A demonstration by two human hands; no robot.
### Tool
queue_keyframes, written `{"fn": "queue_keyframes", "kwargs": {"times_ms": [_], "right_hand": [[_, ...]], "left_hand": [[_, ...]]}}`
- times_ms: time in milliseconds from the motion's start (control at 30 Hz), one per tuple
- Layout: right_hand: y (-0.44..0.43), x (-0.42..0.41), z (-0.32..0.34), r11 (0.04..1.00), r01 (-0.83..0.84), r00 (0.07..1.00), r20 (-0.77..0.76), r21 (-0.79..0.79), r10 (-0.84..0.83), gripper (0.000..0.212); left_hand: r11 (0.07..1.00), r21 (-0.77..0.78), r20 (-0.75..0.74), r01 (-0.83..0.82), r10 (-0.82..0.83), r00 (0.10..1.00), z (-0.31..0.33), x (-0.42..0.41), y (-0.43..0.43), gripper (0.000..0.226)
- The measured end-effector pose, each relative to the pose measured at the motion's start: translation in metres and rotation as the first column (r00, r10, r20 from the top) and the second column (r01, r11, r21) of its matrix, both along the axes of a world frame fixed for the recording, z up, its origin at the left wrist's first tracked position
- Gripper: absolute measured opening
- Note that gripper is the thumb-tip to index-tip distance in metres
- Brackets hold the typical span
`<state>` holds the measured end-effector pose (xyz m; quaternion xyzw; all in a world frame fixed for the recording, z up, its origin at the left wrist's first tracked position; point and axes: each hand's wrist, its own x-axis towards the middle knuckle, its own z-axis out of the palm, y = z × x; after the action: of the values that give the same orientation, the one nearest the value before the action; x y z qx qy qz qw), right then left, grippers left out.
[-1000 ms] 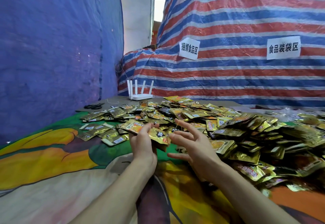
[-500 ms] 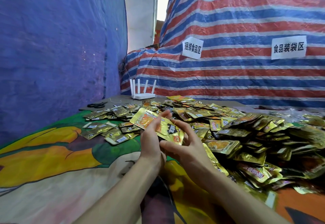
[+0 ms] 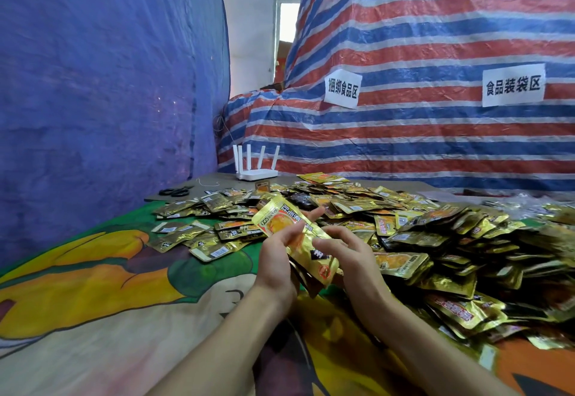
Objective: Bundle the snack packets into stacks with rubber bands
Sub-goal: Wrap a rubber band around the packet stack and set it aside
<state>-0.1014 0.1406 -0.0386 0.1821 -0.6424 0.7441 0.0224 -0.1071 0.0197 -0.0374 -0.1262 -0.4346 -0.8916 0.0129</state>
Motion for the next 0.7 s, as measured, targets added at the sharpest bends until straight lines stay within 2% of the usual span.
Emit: {"fn": "queue_keyframes", "kwargs": {"times_ms": [100, 167, 233, 300, 367, 433, 533, 567, 633, 700], "right_hand": [[0.005, 0.001, 0.005, 0.991, 0.048, 0.999, -0.005, 0.128, -0.048, 0.028], [0.01, 0.003, 0.011, 0.983, 0.058, 0.998, -0.021, 0.173, -0.055, 0.028], [0.018, 0.003, 0.02, 0.973, 0.136, 0.99, -0.062, 0.185, -0.127, 0.034], [0.026, -0.002, 0.031, 0.948, 0.263, 0.964, -0.092, 0.181, -0.249, 0.035], [0.032, -0.011, 0.045, 0.89, 0.39, 0.92, -0.15, 0.237, -0.363, 0.038], [0.038, -0.026, 0.058, 0.778, 0.514, 0.857, -0.262, 0.363, -0.444, 0.044], [0.042, -0.051, 0.069, 0.572, 0.594, 0.802, -0.359, 0.566, -0.478, 0.03], [0.042, -0.059, 0.066, 0.477, 0.586, 0.798, -0.364, 0.655, -0.481, 0.025], [0.039, -0.069, 0.054, 0.214, 0.518, 0.788, -0.365, 0.828, -0.496, 0.023], [0.036, -0.07, 0.043, -0.029, 0.442, 0.775, -0.397, 0.897, -0.492, 0.022]], "left_hand": [[0.998, -0.045, 0.044, 0.047, -0.045, 0.998, -0.003, 0.0, 0.001, 0.043], [0.996, -0.088, 0.062, 0.019, -0.014, 0.998, -0.005, 0.0, 0.003, 0.04], [0.975, -0.177, 0.036, -0.134, 0.142, 0.989, -0.004, 0.0, 0.006, 0.044], [0.92, -0.254, -0.005, -0.299, 0.308, 0.951, -0.002, 0.003, 0.008, 0.06], [0.875, -0.302, -0.027, -0.378, 0.389, 0.921, 0.0, 0.007, 0.01, 0.053], [0.829, -0.379, -0.062, -0.412, 0.422, 0.905, -0.002, 0.007, 0.01, 0.042], [0.777, -0.465, -0.127, -0.425, 0.416, 0.9, -0.007, 0.002, 0.012, 0.014], [0.754, -0.491, -0.153, -0.437, 0.419, 0.895, -0.009, 0.001, 0.013, 0.008], [0.7, -0.545, -0.224, -0.461, 0.408, 0.885, -0.013, 0.001, 0.014, 0.008], [0.635, -0.598, -0.312, -0.489, 0.377, 0.872, -0.015, 0.001, 0.015, 0.008]]}}
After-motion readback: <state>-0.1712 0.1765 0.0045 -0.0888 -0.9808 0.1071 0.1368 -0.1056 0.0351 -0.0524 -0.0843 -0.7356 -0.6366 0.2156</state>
